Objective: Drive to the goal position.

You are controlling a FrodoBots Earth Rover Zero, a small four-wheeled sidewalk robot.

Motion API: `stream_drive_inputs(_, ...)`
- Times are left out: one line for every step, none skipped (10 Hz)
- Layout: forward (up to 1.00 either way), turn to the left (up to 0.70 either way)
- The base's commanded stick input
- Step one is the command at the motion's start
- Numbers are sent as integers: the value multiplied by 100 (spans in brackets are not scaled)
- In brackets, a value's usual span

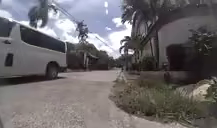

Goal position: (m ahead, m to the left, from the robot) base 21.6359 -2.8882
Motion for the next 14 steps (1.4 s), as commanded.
stream_drive_inputs(50,0)
stream_drive_inputs(50,0)
stream_drive_inputs(50,0)
stream_drive_inputs(50,0)
stream_drive_inputs(50,0)
stream_drive_inputs(50,0)
stream_drive_inputs(50,0)
stream_drive_inputs(50,0)
stream_drive_inputs(50,0)
stream_drive_inputs(50,0)
stream_drive_inputs(50,0)
stream_drive_inputs(50,0)
stream_drive_inputs(50,0)
stream_drive_inputs(50,7)
